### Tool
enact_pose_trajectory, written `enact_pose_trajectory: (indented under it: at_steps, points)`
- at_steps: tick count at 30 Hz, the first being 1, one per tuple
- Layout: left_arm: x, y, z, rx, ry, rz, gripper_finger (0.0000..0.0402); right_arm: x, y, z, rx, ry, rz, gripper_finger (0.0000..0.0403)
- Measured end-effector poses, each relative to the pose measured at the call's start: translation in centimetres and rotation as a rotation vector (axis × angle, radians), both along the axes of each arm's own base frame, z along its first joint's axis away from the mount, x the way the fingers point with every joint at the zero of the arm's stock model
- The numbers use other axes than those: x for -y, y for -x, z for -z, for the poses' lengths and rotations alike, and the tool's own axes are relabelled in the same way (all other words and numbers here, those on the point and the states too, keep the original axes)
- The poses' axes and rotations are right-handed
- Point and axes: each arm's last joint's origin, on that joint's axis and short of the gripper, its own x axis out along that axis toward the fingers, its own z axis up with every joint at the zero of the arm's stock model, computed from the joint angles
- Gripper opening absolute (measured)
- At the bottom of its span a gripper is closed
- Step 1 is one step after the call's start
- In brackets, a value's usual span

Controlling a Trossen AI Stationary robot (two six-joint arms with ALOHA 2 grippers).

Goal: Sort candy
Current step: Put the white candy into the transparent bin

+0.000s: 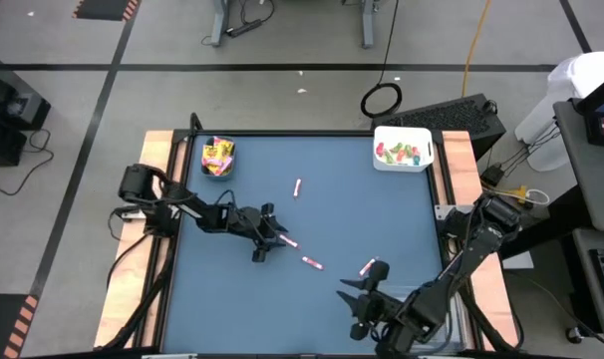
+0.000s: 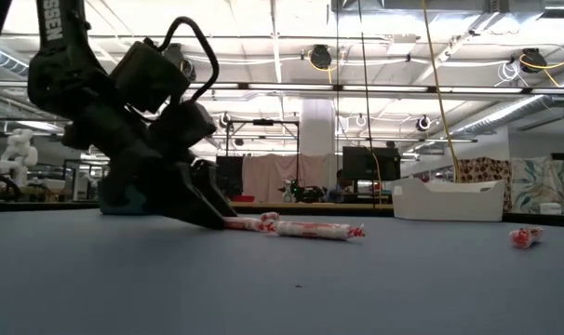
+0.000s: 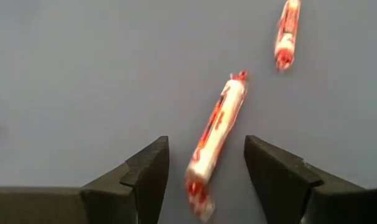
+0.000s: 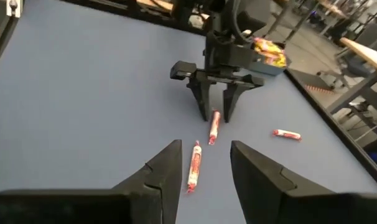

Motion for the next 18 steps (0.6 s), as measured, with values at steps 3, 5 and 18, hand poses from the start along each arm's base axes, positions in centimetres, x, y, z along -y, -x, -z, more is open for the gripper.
enact_pose_trajectory:
  at_steps: [3,5,18]
  points:
    - [0.0,-0.5,0.7,0.027,0.001,0.002,0.0214,0.4,-0.7,0.1,-0.045,-0.015,-0.022,0.0127]
    - [0.0,-0.6,1.1,0.03,0.002,0.002,0.0213,0.4,-0.9,0.1,-0.06,-0.014,-0.033,0.0127]
    - [0.2,-0.6,2.3,0.01,0.033,0.058,0.0044,0.6,-1.0,0.1,-0.087,0.01,-0.051,0.0127]
